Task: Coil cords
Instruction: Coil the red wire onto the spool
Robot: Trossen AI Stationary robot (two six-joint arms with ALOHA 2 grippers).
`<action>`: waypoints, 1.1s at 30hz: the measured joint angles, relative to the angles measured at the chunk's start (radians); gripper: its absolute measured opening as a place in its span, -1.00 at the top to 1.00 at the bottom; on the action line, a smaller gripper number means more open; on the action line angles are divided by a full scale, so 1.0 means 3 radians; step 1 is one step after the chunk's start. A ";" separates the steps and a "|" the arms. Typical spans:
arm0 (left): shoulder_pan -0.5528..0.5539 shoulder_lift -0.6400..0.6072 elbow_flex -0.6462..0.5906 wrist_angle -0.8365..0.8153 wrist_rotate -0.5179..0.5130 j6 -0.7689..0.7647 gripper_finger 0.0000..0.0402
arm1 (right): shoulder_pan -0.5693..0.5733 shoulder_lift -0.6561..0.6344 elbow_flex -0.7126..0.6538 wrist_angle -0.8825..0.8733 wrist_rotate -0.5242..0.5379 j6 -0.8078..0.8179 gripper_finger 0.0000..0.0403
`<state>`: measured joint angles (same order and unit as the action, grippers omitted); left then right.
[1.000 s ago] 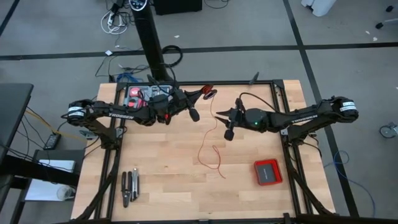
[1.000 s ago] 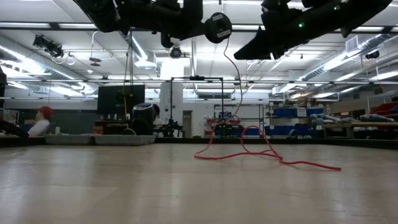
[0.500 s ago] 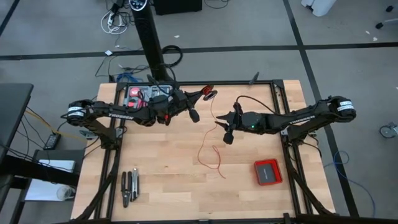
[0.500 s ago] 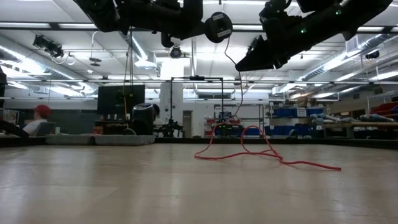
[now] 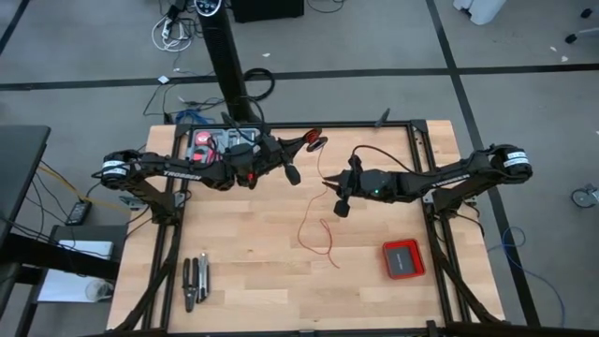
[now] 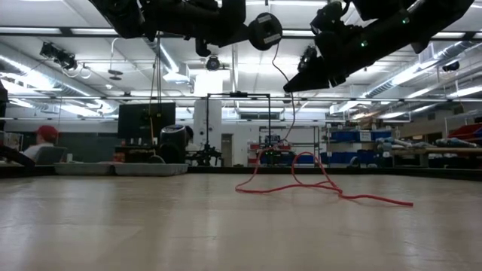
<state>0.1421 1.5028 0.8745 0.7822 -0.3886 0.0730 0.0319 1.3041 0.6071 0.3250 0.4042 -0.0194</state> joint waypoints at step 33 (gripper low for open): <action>0.0008 0.0001 0.0001 -0.0075 -0.0249 -0.0713 1.00 | -0.0113 0.0557 0.1154 -0.0508 0.0118 -0.1341 1.00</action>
<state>0.1444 1.5032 0.8749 0.7596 -0.4633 -0.1410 -0.0021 1.4712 0.9534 0.1725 0.4397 -0.4217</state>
